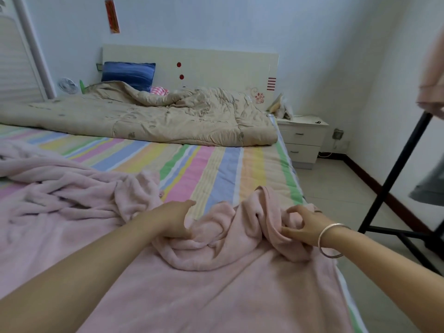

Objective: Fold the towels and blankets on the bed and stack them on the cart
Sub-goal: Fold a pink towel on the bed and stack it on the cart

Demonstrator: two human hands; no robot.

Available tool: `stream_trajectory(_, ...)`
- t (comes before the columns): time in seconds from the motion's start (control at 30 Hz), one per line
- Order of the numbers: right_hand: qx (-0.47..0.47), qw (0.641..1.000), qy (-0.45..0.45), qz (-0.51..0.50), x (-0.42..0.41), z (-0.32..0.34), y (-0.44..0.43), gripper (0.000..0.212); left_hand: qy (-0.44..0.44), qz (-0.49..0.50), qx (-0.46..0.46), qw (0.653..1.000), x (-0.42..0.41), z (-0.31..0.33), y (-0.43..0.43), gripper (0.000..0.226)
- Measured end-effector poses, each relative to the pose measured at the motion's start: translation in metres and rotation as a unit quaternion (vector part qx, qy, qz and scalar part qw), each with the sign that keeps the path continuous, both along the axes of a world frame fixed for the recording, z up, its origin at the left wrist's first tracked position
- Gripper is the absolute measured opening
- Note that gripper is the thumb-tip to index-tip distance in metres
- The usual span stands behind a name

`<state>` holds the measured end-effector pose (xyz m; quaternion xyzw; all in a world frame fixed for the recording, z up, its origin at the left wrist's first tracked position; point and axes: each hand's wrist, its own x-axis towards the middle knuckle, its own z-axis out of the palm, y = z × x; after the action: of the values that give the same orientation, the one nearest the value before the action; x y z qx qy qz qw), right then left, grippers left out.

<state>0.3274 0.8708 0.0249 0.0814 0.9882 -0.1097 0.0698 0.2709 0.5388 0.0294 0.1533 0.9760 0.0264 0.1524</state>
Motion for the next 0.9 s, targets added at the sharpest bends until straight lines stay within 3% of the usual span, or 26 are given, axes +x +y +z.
stream_trajectory(0.1,0.061,0.993,-0.079,0.063,0.008,0.015,-0.012,0.061,-0.068,-0.009,-0.037,0.997,0.005,-0.001,-0.001,0.067)
stream_trajectory(0.17,0.024,0.988,-0.129,0.080,0.010,0.026,-0.019,0.057,-0.093,0.010,-0.028,0.995,0.005,-0.002,-0.002,0.058)
stream_trajectory(0.23,-0.055,0.981,-0.159,0.097,0.011,0.030,-0.020,0.070,-0.095,0.031,-0.006,0.995,0.002,0.003,-0.001,0.047)
stream_trajectory(0.27,-0.052,0.979,-0.165,0.112,0.012,0.029,-0.021,0.081,-0.084,0.038,-0.003,0.996,0.000,0.008,0.001,0.044)
stream_trajectory(0.33,0.069,0.974,-0.162,0.140,0.013,0.024,-0.021,0.097,-0.049,0.057,0.013,0.997,-0.005,0.021,0.005,0.041)
stream_trajectory(0.37,0.136,0.965,-0.157,0.160,0.013,0.021,-0.024,0.093,-0.026,0.072,0.034,0.997,-0.010,0.027,0.008,0.040)
stream_trajectory(0.43,0.201,0.952,-0.123,0.197,0.009,0.019,-0.031,0.066,0.013,0.110,0.073,0.991,-0.024,0.038,0.011,0.041)
stream_trajectory(0.53,0.155,0.951,-0.176,0.202,-0.004,0.030,-0.033,0.020,0.062,0.163,0.107,0.979,-0.050,0.045,0.011,0.031)
stream_trajectory(0.6,0.112,0.940,-0.260,0.189,-0.010,0.035,-0.032,0.027,0.099,0.182,0.113,0.972,-0.070,0.044,0.013,0.022)
stream_trajectory(0.67,0.159,0.918,-0.281,0.230,-0.017,0.032,-0.036,0.027,0.122,0.189,0.107,0.969,-0.090,0.043,0.017,0.014)
stream_trajectory(0.77,0.222,0.904,-0.234,0.279,-0.039,0.026,-0.038,0.020,0.123,0.223,0.100,0.962,-0.122,0.048,0.022,0.016)
stream_trajectory(0.83,0.181,0.936,-0.185,0.240,-0.073,0.037,-0.022,0.019,0.139,0.256,0.122,0.949,-0.145,0.059,0.027,0.017)
stream_trajectory(0.9,0.145,0.977,-0.072,0.139,-0.125,0.046,0.009,0.020,0.190,0.295,0.177,0.919,-0.172,0.067,0.031,0.011)
